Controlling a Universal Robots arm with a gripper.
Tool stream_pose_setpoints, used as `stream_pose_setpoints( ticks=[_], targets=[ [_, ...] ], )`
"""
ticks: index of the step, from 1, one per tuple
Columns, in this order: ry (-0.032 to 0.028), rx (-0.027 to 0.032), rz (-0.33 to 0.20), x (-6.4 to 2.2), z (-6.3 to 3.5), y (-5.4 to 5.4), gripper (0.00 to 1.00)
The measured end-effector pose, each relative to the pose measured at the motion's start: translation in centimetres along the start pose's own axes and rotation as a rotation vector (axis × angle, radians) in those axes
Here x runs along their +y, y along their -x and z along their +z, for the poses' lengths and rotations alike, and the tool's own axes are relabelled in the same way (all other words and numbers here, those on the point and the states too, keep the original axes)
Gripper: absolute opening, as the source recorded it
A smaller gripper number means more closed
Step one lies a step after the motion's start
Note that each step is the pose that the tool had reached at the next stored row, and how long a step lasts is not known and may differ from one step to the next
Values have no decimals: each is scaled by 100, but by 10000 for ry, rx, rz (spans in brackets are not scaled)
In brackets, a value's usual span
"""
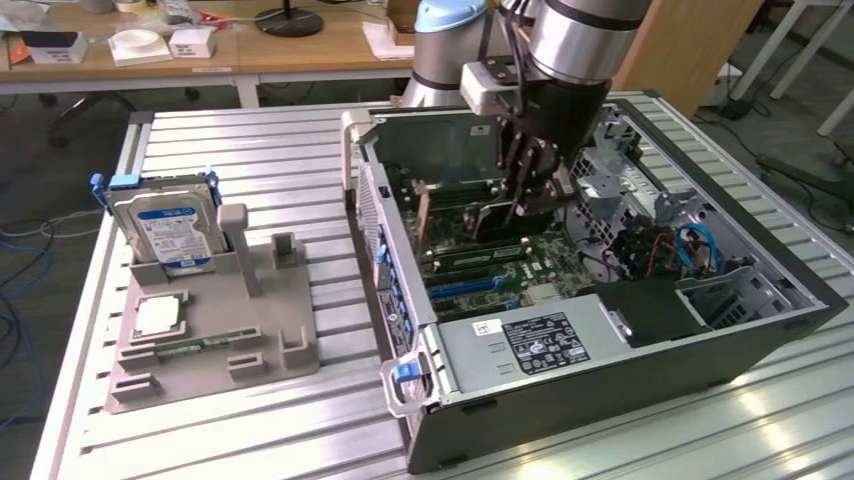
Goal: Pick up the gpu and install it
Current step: 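Insert the gpu into the slot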
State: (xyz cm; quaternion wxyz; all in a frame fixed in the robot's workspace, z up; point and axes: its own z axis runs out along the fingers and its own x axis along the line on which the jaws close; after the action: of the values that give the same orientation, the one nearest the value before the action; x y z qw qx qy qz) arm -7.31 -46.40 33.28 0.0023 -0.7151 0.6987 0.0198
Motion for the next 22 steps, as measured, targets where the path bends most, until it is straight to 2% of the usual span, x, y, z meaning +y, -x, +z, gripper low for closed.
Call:
stream_pose_setpoints(
  ticks=[22],
  targets=[
    [0,0,1,18,238,-7,26]
  ],
)
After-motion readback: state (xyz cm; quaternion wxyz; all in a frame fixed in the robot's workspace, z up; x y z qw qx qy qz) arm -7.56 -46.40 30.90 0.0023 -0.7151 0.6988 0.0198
